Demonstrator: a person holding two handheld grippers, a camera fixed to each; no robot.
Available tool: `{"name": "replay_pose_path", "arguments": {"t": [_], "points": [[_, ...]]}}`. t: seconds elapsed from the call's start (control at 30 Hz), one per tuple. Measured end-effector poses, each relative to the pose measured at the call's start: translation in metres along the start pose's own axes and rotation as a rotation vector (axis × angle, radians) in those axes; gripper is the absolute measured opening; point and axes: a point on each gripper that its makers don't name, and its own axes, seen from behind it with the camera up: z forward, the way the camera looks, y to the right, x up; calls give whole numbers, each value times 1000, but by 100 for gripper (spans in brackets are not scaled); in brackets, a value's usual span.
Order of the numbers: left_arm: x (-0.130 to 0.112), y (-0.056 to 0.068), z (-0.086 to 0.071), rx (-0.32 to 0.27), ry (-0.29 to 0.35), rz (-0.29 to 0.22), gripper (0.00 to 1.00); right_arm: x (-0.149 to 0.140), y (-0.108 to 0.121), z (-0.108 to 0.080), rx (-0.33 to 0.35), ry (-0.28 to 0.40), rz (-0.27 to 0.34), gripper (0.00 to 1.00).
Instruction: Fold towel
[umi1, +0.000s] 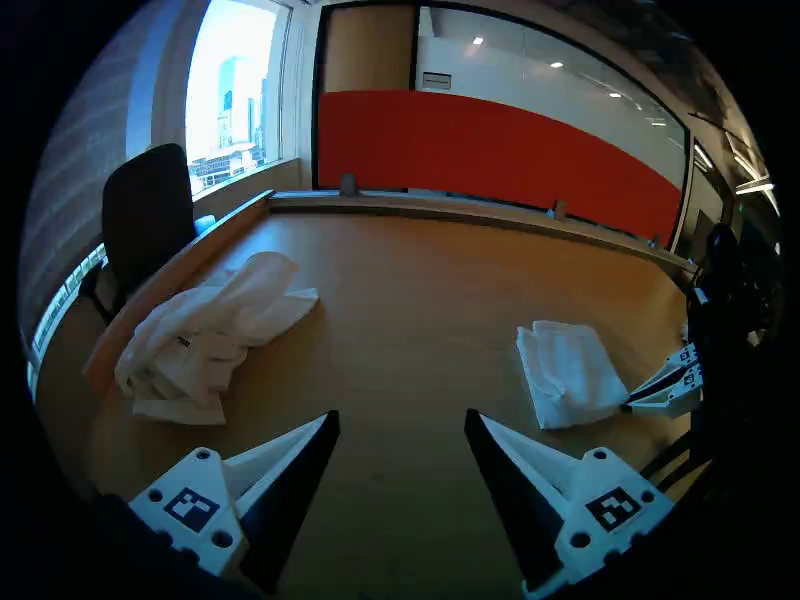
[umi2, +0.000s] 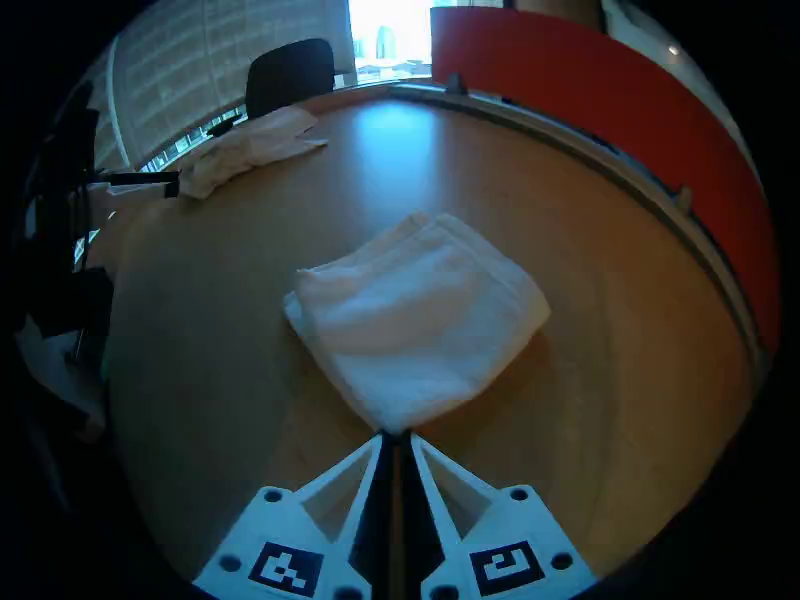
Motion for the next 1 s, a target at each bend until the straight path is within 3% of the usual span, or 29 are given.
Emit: {"name": "replay_pose_path", "arguments": {"t": [0.3, 1.0], "points": [[1, 0, 1, -3, 2, 2, 93, 22, 4, -9, -8, 47, -28, 6], [25, -1, 0, -6, 41, 17, 93, 149, 27, -66, -46, 252, -138, 6]]}}
